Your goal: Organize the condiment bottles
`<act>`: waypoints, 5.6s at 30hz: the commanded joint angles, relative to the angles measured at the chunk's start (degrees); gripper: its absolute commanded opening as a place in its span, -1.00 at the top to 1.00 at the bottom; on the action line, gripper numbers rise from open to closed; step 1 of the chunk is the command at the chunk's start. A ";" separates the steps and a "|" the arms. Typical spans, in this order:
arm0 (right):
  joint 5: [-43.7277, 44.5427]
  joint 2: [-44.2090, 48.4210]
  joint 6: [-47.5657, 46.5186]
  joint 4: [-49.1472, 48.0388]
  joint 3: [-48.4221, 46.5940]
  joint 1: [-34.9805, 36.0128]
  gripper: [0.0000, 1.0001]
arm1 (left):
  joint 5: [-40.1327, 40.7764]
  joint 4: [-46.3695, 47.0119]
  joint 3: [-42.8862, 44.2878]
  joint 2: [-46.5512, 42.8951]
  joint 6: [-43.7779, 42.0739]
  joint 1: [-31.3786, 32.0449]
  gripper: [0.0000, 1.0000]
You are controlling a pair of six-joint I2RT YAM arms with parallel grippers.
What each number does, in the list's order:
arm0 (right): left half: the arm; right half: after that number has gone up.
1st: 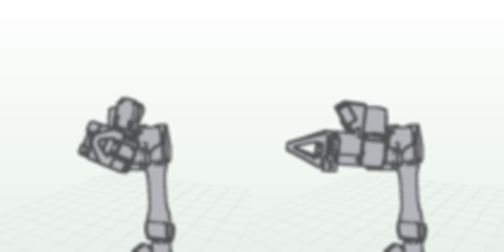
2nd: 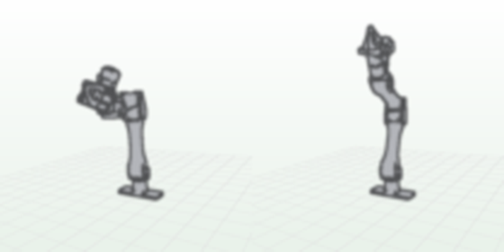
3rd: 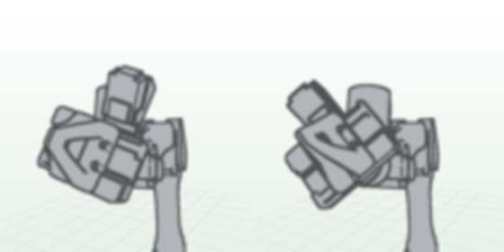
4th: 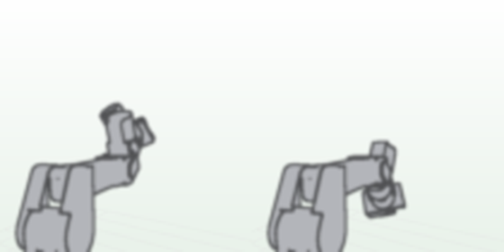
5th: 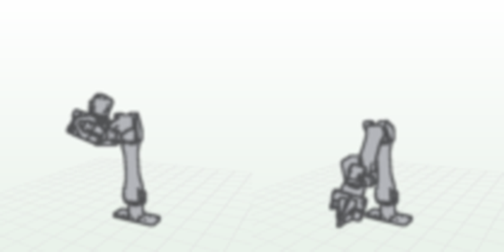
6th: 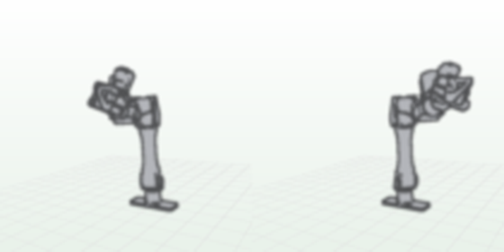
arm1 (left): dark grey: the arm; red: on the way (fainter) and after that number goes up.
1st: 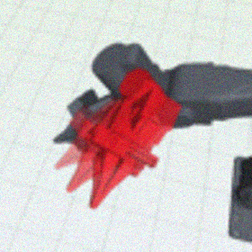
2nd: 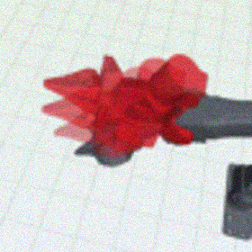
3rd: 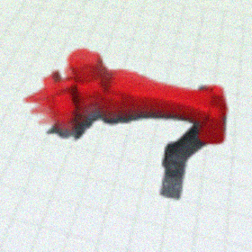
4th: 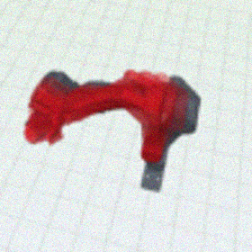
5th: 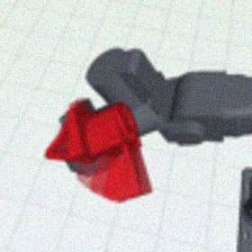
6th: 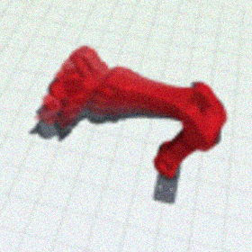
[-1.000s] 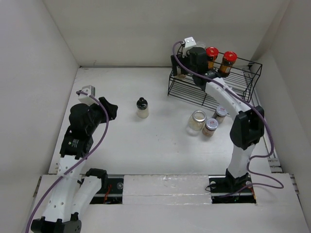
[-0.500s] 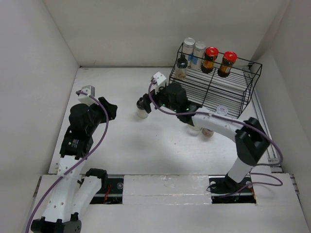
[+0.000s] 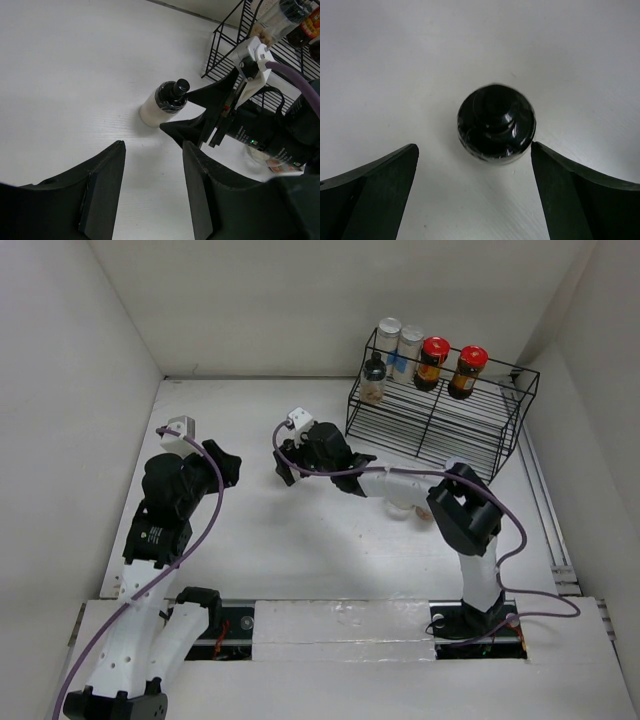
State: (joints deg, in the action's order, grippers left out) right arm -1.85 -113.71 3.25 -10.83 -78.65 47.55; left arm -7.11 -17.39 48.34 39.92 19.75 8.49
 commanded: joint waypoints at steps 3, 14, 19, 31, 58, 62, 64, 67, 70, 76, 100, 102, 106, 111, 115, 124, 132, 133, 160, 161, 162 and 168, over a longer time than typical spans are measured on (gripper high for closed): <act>5.18 -3.10 -0.87 -3.67 -6.34 0.09 -0.97 | -0.71 2.09 0.35 -0.55 -0.59 -0.41 0.11; 5.71 -6.97 -0.87 -2.35 -10.48 0.08 -0.01 | -1.24 2.09 0.35 -0.55 -0.59 -0.41 0.11; 4.31 4.41 -0.26 -4.45 -4.34 0.09 0.11 | -1.24 2.09 0.35 -0.55 -0.59 -0.41 0.11; -0.60 33.89 1.68 -2.71 7.37 -22.97 0.16 | -1.76 2.62 0.35 -0.02 -0.59 -0.41 0.11; 4.74 13.59 -3.07 6.61 -12.31 -32.78 -0.62 | -0.62 2.62 0.35 -0.37 -0.59 -0.41 0.11; 4.58 16.33 -3.07 7.84 -11.70 -32.26 -0.93 | -0.62 2.62 0.35 -0.37 -0.59 -0.41 0.11; 4.57 19.38 -3.07 8.46 -11.70 -32.26 -0.98 | -0.62 2.62 0.35 -0.37 -0.59 -0.41 0.11; 5.18 27.26 -2.46 8.46 -6.29 -31.21 -1.00 | -0.62 2.62 0.35 -0.98 -0.59 -0.41 0.11; 7.29 31.42 -1.14 8.46 -2.14 -30.51 -0.86 | -0.62 2.62 0.35 -0.99 -0.59 -0.41 0.11; 15.78 49.89 10.28 -1.81 29.39 -23.31 0.94 | -1.15 2.62 0.35 -2.13 -0.59 -0.41 0.11; 17.57 39.37 9.06 12.59 35.94 -19.26 -1.00 | -1.76 2.62 -0.17 -2.04 -0.59 -0.41 0.11; 19.16 37.26 9.06 12.07 35.24 -18.55 -0.95 | -1.76 2.62 -0.17 -2.04 -0.59 -0.41 0.11; 21.71 36.63 9.06 12.06 34.71 -16.96 -0.50 | -1.76 2.62 -0.17 -2.04 -0.59 -0.41 0.11; 24.96 40.22 9.76 12.15 34.71 -15.47 -0.08 | -2.37 2.62 -0.17 -2.04 -0.59 -0.41 0.11; 24.96 45.23 9.06 11.62 31.99 -14.77 0.03 | -2.38 2.62 -0.17 -2.04 -0.59 -0.41 0.11; 19.44 50.96 6.25 10.31 18.98 -25.39 0.05 | -2.38 2.62 -0.17 -2.13 -0.59 -0.41 0.11; 11.35 39.37 4.84 10.30 4.57 -37.34 0.05 | -2.38 2.62 -0.17 -1.43 -0.59 -0.41 0.11; 10.30 37.88 4.84 10.30 3.26 -38.14 0.08 | -2.38 2.62 -0.17 -1.43 -0.59 -0.41 0.11; 15.54 42.23 4.31 12.59 9.11 -38.15 -1.00 | -1.85 2.62 -0.17 -1.95 -0.59 -0.41 0.11; 16.69 44.69 5.53 12.59 11.91 -37.10 -1.00 | -1.85 2.62 -0.17 -1.95 -0.59 -0.41 0.11; 17.57 50.11 7.81 11.63 18.90 -36.31 -0.91 | -1.85 2.62 -0.17 -1.34 -0.59 -0.41 0.11; 18.90 65.09 14.33 12.37 39.35 -29.98 -0.52 | -2.47 2.62 -0.17 -1.34 -0.59 -0.41 0.11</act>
State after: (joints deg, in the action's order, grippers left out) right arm 15.07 -49.58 13.52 -0.34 -43.72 15.57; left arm -8.82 -17.34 48.34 38.79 19.75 8.49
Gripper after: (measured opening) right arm 0.757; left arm 0.450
